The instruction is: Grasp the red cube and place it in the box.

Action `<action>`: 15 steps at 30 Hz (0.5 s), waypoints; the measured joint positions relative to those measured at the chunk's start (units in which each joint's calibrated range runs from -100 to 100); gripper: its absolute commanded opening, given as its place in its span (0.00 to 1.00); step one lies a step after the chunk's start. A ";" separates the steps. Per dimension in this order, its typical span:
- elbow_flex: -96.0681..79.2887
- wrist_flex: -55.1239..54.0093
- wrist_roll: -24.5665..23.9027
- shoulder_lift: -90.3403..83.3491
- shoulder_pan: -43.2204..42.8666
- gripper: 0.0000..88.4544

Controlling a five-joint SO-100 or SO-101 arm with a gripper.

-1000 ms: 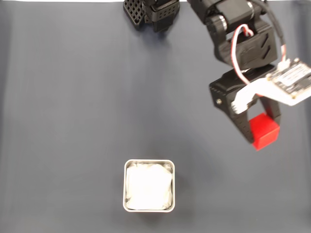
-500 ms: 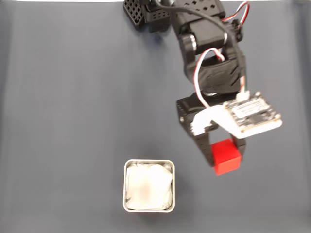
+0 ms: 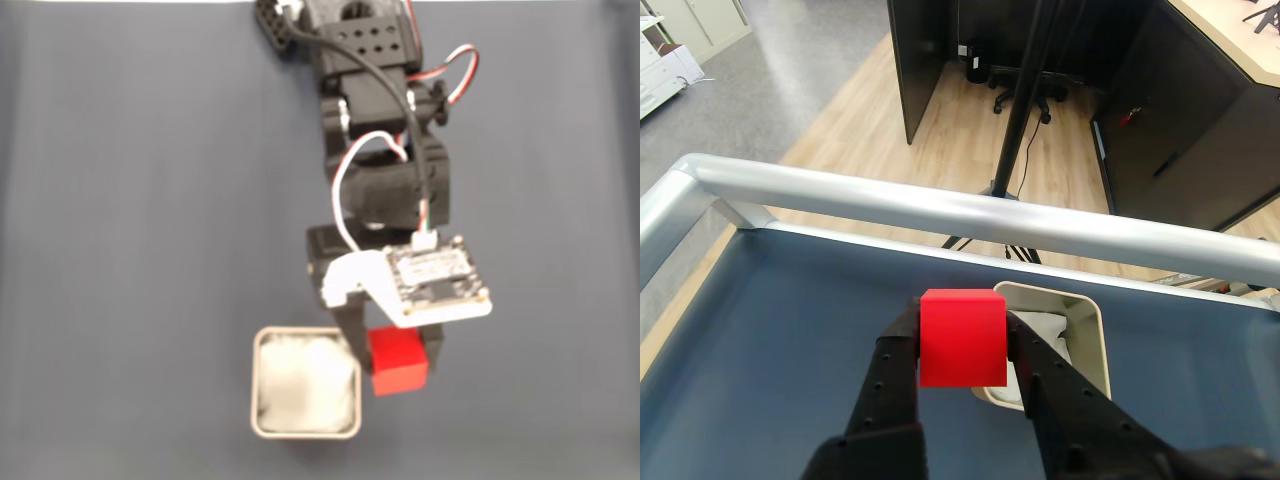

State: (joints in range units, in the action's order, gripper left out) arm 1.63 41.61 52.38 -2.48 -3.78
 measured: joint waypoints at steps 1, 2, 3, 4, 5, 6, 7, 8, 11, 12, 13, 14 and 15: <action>0.36 0.00 0.00 0.35 0.30 0.04; 0.72 0.00 0.00 0.87 0.59 0.04; 1.18 0.00 0.00 1.39 0.96 0.04; 1.36 0.00 0.00 1.82 1.19 0.04; 1.72 0.00 0.00 2.26 1.48 0.04; 1.81 0.00 0.00 2.61 1.78 0.04; 2.17 0.00 0.00 3.04 2.08 0.04; 2.53 0.00 0.00 3.47 2.30 0.04; 3.16 -0.56 0.00 4.78 3.04 0.04; 3.35 -1.11 0.00 5.30 3.34 0.04; 3.62 -1.51 0.00 5.73 3.56 0.04; 3.89 -1.83 0.00 6.17 3.78 0.04; 4.16 -1.99 0.00 6.51 4.01 0.04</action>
State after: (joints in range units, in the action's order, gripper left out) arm 5.79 39.62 52.38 4.04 0.22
